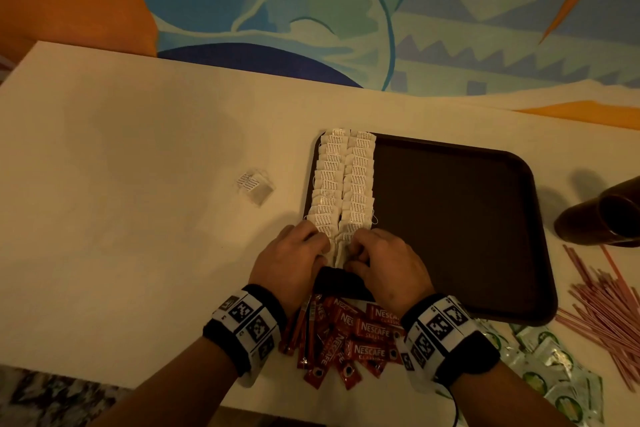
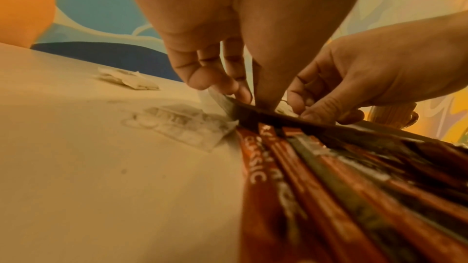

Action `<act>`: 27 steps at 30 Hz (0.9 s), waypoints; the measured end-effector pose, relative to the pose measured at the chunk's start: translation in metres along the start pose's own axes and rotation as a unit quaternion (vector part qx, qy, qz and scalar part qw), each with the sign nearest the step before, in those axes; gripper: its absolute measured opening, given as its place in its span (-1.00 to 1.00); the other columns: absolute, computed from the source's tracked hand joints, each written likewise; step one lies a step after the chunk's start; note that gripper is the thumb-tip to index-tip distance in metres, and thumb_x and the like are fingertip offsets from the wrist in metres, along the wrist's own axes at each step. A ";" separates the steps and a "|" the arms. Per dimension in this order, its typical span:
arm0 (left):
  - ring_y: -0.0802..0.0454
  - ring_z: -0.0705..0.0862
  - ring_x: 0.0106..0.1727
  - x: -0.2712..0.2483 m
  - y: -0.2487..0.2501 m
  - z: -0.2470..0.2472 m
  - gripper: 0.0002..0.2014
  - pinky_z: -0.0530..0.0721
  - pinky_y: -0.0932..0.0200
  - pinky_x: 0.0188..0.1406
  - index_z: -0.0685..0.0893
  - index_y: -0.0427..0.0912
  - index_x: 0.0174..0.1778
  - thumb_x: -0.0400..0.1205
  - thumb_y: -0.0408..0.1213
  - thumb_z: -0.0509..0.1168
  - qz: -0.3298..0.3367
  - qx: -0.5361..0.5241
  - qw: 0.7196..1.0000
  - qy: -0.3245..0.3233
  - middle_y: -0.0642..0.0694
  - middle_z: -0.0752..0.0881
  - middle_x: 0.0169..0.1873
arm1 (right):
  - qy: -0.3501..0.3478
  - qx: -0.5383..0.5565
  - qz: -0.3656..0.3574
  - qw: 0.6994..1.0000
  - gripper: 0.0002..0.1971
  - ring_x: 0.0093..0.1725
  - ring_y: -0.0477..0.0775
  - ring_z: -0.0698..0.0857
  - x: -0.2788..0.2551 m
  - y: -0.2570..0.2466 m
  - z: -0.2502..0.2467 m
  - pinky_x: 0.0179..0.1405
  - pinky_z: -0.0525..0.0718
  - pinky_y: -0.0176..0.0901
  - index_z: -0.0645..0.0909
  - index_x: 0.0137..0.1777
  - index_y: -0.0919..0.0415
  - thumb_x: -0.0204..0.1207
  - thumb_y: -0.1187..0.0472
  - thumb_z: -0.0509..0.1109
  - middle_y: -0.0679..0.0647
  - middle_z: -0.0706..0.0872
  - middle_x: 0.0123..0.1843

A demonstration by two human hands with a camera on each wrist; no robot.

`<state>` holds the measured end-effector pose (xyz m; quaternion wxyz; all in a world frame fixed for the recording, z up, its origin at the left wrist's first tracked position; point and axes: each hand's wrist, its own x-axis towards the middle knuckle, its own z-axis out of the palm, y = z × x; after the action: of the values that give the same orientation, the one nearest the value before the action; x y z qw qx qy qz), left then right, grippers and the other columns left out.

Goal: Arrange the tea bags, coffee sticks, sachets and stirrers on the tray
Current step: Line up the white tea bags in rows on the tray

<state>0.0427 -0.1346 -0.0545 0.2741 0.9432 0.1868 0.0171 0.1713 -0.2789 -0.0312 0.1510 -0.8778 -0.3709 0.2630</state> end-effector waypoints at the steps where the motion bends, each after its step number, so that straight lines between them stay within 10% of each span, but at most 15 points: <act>1: -0.05 0.59 0.12 0.001 0.000 -0.001 -0.93 0.71 -0.05 -0.14 0.69 -0.03 0.02 0.64 -0.23 0.37 0.000 0.004 1.000 0.004 0.04 0.60 0.12 | -0.001 0.000 0.000 1.000 -0.81 -0.03 -0.02 0.69 0.001 -0.001 -0.001 -0.05 0.78 0.06 0.53 -0.03 -0.12 0.55 0.04 0.54 -0.16 0.63 0.02; 8: 0.08 0.59 0.09 -0.003 -0.005 -0.028 -0.90 0.67 0.12 -0.06 0.69 0.03 0.09 0.68 -0.12 0.36 -0.014 -0.022 0.999 0.041 0.08 0.59 0.15 | 0.007 0.023 -0.016 1.000 -0.76 -0.09 -0.12 0.65 0.002 -0.014 -0.022 -0.12 0.74 -0.06 0.58 0.04 -0.10 0.57 -0.17 0.51 -0.18 0.62 -0.02; 12: 0.03 0.58 -0.17 0.018 -0.050 -0.061 -0.89 0.56 0.15 -0.05 0.70 -0.04 0.04 0.67 -0.12 0.40 -0.124 -0.024 0.985 0.119 -0.01 0.63 0.07 | 0.011 0.040 -0.033 0.999 -0.72 -0.10 -0.10 0.70 0.021 -0.031 -0.032 -0.05 0.79 0.02 0.63 0.10 -0.06 0.57 -0.19 0.51 -0.15 0.68 -0.06; 18: -0.23 0.66 0.12 0.058 -0.084 -0.076 -0.63 0.66 -0.09 0.14 0.63 -0.13 0.20 0.66 0.08 0.38 -0.280 -0.016 0.958 0.062 -0.18 0.58 0.18 | -0.010 0.038 -0.060 0.997 -0.72 -0.05 -0.03 0.72 0.050 -0.062 -0.028 0.02 0.79 0.08 0.69 0.14 0.02 0.60 -0.13 0.51 -0.06 0.73 -0.02; 27: -0.18 0.66 0.04 0.047 -0.082 -0.073 -0.82 0.59 0.02 -0.01 0.58 0.00 -0.09 0.65 -0.07 0.45 -0.269 -0.058 0.959 0.070 -0.11 0.62 0.06 | -0.018 0.013 -0.083 0.996 -0.76 0.07 0.11 0.75 0.098 -0.104 -0.026 0.09 0.77 0.08 0.70 0.20 0.06 0.64 -0.03 0.45 0.05 0.78 0.09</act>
<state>0.0489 -0.0161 -0.0387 0.3087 0.8374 0.4506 0.0195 0.1841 -0.1387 0.0030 0.1771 -0.8367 -0.4421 0.2703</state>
